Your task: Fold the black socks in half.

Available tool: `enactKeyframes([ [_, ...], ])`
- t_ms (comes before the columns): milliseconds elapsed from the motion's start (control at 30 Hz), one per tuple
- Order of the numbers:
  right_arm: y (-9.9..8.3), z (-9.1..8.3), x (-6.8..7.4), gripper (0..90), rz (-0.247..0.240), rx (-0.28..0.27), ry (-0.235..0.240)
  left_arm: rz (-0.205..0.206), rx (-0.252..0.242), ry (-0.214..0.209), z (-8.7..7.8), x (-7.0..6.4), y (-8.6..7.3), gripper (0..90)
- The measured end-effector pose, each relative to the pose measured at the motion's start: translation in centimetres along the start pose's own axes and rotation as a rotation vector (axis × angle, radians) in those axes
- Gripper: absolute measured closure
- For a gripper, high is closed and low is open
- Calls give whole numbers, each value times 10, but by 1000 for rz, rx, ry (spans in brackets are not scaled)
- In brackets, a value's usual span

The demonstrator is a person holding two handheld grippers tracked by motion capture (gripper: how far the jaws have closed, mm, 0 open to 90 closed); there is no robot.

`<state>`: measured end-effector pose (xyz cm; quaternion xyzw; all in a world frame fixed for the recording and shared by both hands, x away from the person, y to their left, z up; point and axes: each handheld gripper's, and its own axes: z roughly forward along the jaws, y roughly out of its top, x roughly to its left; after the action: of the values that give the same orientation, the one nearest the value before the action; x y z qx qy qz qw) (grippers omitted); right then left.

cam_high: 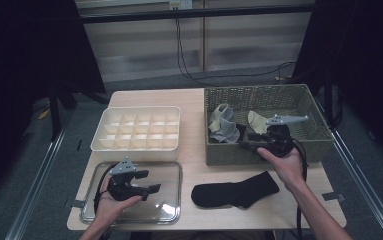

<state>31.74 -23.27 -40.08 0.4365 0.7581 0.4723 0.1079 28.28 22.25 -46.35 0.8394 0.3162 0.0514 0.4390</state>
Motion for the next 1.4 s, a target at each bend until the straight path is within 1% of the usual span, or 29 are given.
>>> enactKeyframes([
  [67, 5, 3, -4, 445, 2, 9, -5, -6, 3, -2, 1, 0, 0, 270],
  [167, 16, 7, -10, 453, -3, 30, -18, 2, 8, -6, 1, 2, -1, 270],
  [233, 25, 8, -14, 453, 0, 26, -18, -3, 8, -6, 2, 2, -1, 269],
  [267, 29, 10, -16, 454, -8, 31, -22, -2, 9, -6, 2, 3, 0, 269],
  [300, 39, 13, -19, 453, -17, 39, -27, -4, 7, -7, 2, 4, 0, 269],
  [333, 39, 13, -19, 453, -17, 39, -27, -6, 6, -10, 2, 4, 0, 269],
  [467, 56, 22, -26, 515, -42, 61, -30, -12, 4, -9, 3, 6, 1, 269],
  [500, 60, 24, -28, 533, -43, 64, -40, -13, 4, -7, 3, 6, 1, 269],
  [533, 64, 26, -32, 562, -43, 64, -48, -11, 3, -7, 3, 6, 1, 269],
  [567, 70, 31, -39, 565, -42, 82, -57, -9, 3, -7, 3, 7, 2, 269],
  [600, 70, 31, -39, 565, -42, 82, -57, -12, 5, -5, 3, 7, 2, 269],
  [633, 71, 34, -44, 574, -35, 85, -65, -12, 8, -9, 4, 8, 2, 268],
  [667, 73, 39, -49, 573, -32, 101, -63, -15, 12, -6, 4, 8, 3, 269],
  [700, 74, 41, -53, 565, -31, 109, -71, -20, 10, -14, 4, 9, 3, 270],
  [733, 74, 45, -57, 561, -18, 117, -64, -22, 13, -15, 5, 9, 3, 270],
  [833, 75, 58, -66, 553, -19, 161, -61, -22, 14, -13, 5, 9, 3, 268],
  [867, 75, 62, -67, 526, -22, 174, -57, -20, 19, -12, 5, 9, 3, 268],
  [900, 75, 66, -68, 508, -20, 174, -47, -20, 15, -13, 5, 9, 3, 268],
  [933, 75, 71, -68, 497, -18, 180, -37, -21, 17, -13, 5, 9, 3, 268],
  [967, 75, 75, -68, 492, -19, 195, -37, -20, 18, -12, 5, 9, 3, 266],
  [1033, 75, 86, -66, 488, -31, 219, -21, -20, 17, -13, 5, 9, 3, 266],
  [1100, 74, 97, -65, 509, -36, 262, -15, -19, 16, -15, 6, 9, 3, 265],
  [1133, 74, 102, -65, 498, -43, 282, -14, -18, 16, -17, 6, 9, 3, 265],
  [1167, 73, 111, -68, 508, -30, 309, -20, -17, 16, -16, 6, 8, 3, 265],
  [1200, 73, 111, -68, 508, -30, 309, -20, -15, 18, -15, 6, 8, 3, 265],
  [1267, 72, 118, -71, 543, -23, 330, -5, -15, 23, -17, 5, 8, 3, 262],
  [1300, 71, 121, -72, 570, -22, 348, -6, -15, 23, -21, 6, 9, 3, 261],
  [1367, 69, 128, -74, 572, -21, 386, -2, -22, 25, -18, 7, 10, 3, 255],
  [1400, 69, 128, -74, 572, -21, 386, -2, -24, 25, -20, 7, 10, 3, 255],
])
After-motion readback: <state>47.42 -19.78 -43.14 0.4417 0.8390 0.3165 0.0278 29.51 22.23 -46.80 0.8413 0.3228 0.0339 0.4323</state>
